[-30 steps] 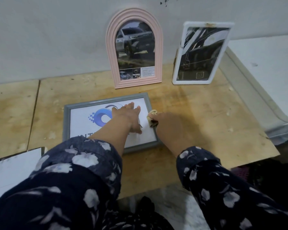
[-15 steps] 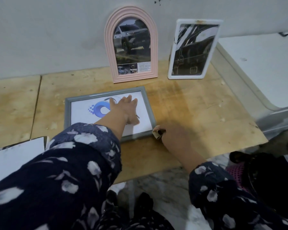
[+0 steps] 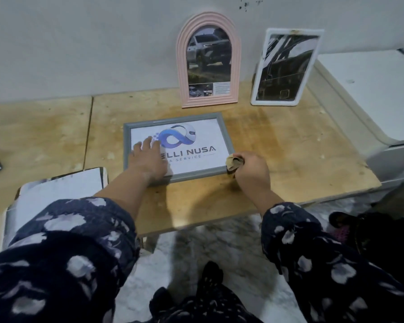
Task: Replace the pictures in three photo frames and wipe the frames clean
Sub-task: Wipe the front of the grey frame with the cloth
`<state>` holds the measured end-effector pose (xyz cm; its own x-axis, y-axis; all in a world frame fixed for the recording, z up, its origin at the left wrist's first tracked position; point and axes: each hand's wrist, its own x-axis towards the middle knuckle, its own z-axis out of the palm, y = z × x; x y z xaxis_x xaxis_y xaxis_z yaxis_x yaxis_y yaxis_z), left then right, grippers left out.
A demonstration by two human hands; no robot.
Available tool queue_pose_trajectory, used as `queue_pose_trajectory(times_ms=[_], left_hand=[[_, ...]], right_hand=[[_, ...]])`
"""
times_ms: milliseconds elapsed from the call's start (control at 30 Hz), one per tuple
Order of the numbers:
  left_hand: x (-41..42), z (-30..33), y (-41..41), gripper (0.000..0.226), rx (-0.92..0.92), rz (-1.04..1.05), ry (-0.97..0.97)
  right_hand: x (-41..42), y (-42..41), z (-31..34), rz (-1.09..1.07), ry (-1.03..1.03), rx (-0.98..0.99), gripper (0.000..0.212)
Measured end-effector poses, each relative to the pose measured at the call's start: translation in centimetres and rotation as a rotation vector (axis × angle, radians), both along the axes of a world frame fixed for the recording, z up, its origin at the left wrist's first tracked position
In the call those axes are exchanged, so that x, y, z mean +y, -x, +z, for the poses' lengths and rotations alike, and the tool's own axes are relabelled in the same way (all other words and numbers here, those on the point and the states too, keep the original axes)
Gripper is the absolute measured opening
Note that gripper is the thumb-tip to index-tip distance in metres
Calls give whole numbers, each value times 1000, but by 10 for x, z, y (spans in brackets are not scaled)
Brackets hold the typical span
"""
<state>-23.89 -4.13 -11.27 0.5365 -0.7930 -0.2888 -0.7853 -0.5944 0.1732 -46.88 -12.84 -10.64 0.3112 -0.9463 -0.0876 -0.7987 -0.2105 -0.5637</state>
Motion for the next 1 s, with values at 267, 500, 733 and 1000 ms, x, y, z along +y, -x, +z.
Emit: queue_pose_trajectory(times_ms=[267,500,733,1000], left_hand=[[76,-20,-19,36,177,261,207],[100,-28,-22,42,205,142,283],[103,-28,-23,48,276,135,293],[105,-9,-20,72,474,246,225]], right_hand=[[18,-21,-17,49,73,304,43],[48,-42,-31,51,64,254,54],[88,-69,-45,130,130,89,54],[121,-98,-47,209,88,-79,57]])
